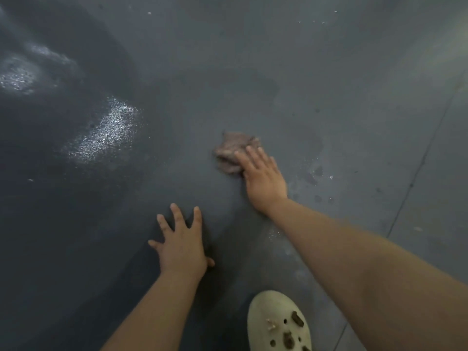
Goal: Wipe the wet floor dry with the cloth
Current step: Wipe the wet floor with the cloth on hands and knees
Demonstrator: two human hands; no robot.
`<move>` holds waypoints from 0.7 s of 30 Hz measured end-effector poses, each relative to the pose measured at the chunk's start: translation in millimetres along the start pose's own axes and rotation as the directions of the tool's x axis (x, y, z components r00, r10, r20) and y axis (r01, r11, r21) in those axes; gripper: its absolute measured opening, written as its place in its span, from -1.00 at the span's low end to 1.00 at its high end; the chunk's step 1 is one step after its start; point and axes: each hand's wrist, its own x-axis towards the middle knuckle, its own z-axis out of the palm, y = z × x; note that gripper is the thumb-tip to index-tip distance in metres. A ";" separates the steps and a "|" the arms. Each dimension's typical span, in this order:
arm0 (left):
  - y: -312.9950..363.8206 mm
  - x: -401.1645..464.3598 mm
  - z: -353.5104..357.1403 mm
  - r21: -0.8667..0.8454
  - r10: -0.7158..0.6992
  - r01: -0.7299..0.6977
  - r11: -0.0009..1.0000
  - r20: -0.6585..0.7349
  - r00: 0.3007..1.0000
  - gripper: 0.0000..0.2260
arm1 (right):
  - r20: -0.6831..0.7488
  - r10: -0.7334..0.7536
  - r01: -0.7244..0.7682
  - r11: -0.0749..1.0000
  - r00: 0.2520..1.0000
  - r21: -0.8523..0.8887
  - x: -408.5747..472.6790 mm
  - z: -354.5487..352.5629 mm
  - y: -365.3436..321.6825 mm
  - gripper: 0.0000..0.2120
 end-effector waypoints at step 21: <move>-7.2 -1.2 1.2 -0.109 0.087 -0.084 0.991 0.021 0.996 -0.02 | -0.097 0.170 -0.165 0.985 0.981 0.058 -79.1 23.4 9.5 -0.47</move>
